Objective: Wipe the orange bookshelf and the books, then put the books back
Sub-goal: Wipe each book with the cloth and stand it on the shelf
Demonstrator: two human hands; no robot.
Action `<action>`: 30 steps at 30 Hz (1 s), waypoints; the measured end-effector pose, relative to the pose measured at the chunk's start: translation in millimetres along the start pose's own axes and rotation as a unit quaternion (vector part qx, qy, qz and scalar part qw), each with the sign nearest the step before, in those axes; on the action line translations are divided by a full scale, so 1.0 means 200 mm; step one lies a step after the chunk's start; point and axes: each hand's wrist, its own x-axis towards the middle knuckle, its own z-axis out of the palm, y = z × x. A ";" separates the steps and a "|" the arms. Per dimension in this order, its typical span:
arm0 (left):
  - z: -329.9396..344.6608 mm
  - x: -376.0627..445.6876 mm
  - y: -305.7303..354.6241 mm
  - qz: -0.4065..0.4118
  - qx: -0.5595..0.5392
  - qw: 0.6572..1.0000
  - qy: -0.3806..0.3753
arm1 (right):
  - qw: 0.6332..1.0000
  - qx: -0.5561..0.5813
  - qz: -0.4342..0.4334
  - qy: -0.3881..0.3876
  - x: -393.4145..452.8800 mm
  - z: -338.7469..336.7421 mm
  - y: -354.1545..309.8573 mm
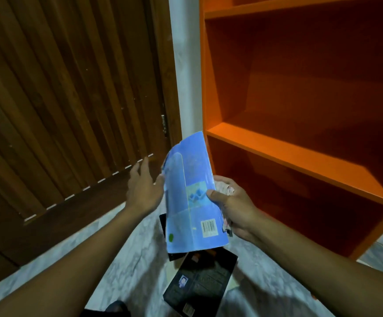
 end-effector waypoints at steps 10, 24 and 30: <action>0.22 -0.13 0.24 -0.076 -0.300 0.945 -0.109 | 0.908 -0.348 -0.221 0.070 -0.04 0.10 0.14; 0.17 -0.08 0.12 -0.085 -0.353 0.932 0.020 | 0.941 -0.245 -0.222 -0.078 -0.05 0.06 0.10; 0.08 -0.05 0.06 -0.030 -0.332 0.943 -0.001 | 0.986 -0.002 -0.095 0.139 0.10 -0.06 -0.09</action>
